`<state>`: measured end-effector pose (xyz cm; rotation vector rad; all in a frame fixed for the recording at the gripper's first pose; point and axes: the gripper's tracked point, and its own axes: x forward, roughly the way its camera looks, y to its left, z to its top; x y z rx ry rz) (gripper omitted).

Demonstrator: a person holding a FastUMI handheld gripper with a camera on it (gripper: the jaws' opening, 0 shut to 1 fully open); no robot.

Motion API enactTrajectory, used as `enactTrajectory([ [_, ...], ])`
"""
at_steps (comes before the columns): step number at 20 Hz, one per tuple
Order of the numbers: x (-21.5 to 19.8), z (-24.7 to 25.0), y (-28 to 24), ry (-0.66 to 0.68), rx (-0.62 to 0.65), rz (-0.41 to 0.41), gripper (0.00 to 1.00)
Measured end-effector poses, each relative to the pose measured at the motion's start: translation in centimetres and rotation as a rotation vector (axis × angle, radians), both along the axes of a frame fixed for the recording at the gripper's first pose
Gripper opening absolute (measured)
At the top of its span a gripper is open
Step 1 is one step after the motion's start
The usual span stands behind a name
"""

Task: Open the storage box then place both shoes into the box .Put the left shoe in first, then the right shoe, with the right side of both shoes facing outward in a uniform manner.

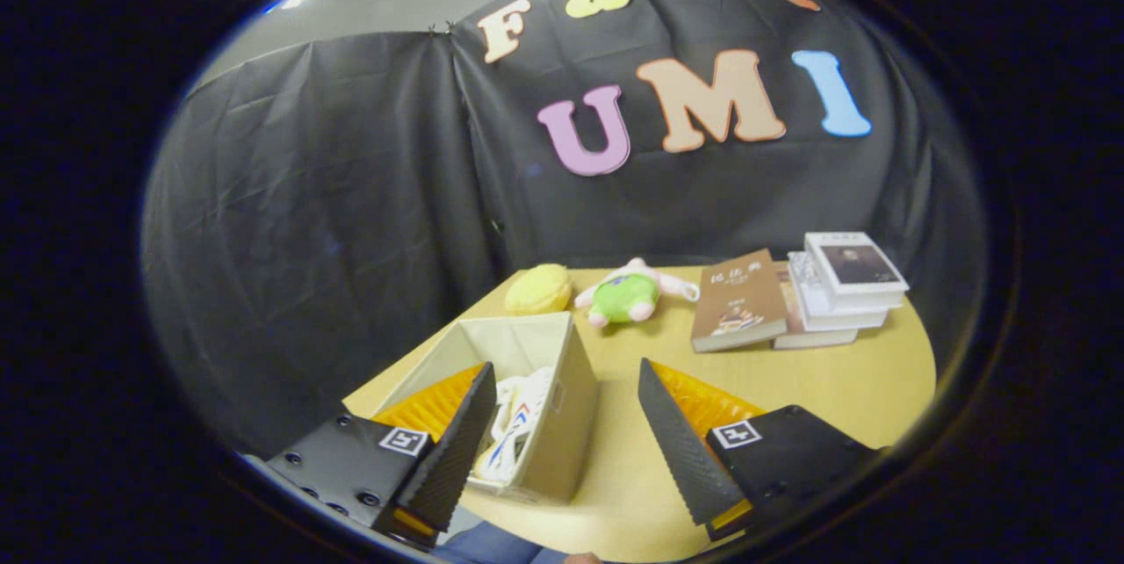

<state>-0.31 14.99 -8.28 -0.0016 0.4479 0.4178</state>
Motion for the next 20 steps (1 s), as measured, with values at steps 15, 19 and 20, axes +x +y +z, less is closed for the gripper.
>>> enactTrajectory([
  [15,1.8,6.5,-5.9,-0.404,-0.03,-0.186,1.0],
  [19,1.7,6.3,-6.0,-0.411,-0.029,-0.197,1.0],
  [20,1.7,6.2,-6.0,-0.411,-0.032,-0.197,1.0],
])
